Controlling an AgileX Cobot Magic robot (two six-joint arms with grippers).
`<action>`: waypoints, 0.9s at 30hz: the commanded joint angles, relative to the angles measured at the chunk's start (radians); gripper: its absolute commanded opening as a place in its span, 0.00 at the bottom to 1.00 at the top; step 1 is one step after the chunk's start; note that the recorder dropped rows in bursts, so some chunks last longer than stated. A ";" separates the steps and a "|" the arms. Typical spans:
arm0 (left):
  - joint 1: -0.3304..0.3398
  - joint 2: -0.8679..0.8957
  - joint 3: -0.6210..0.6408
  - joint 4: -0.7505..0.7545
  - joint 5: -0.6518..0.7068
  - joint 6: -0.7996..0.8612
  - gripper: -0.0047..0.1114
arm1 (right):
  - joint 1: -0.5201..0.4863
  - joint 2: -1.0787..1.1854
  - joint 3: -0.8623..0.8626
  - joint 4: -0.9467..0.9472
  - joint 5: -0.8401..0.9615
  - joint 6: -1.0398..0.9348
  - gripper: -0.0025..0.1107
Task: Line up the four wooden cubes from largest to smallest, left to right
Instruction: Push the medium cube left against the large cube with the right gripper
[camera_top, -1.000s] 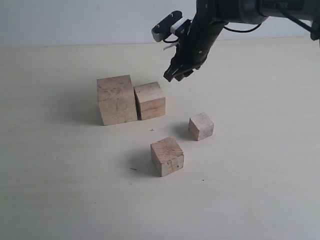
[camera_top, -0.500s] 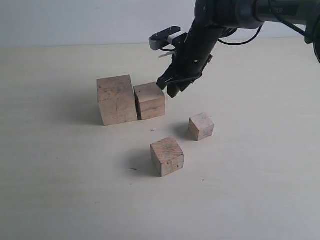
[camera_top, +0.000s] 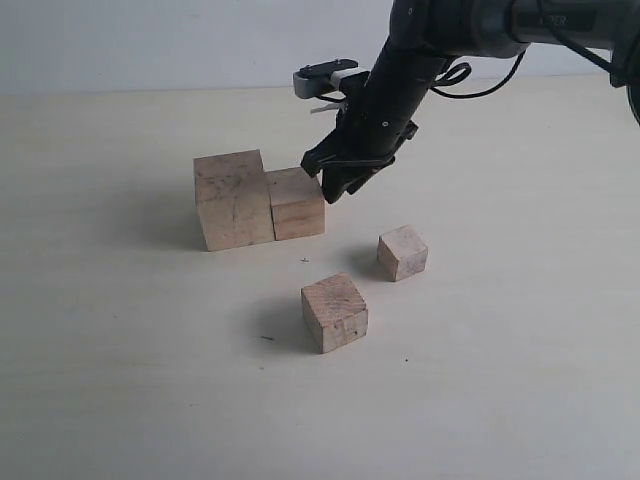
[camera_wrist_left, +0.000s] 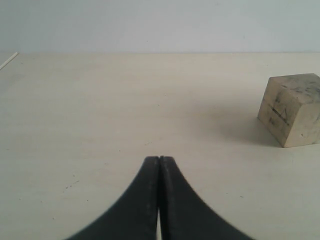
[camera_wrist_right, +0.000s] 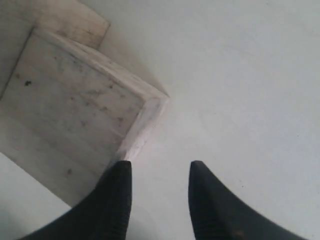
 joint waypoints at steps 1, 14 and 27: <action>-0.005 -0.006 0.003 0.002 -0.010 -0.007 0.04 | -0.004 -0.005 -0.001 0.056 0.025 -0.004 0.35; -0.005 -0.006 0.003 0.002 -0.010 -0.007 0.04 | -0.004 -0.005 -0.001 0.093 0.075 -0.029 0.35; -0.005 -0.006 0.003 0.002 -0.010 -0.007 0.04 | -0.004 -0.005 -0.001 0.118 0.081 -0.029 0.35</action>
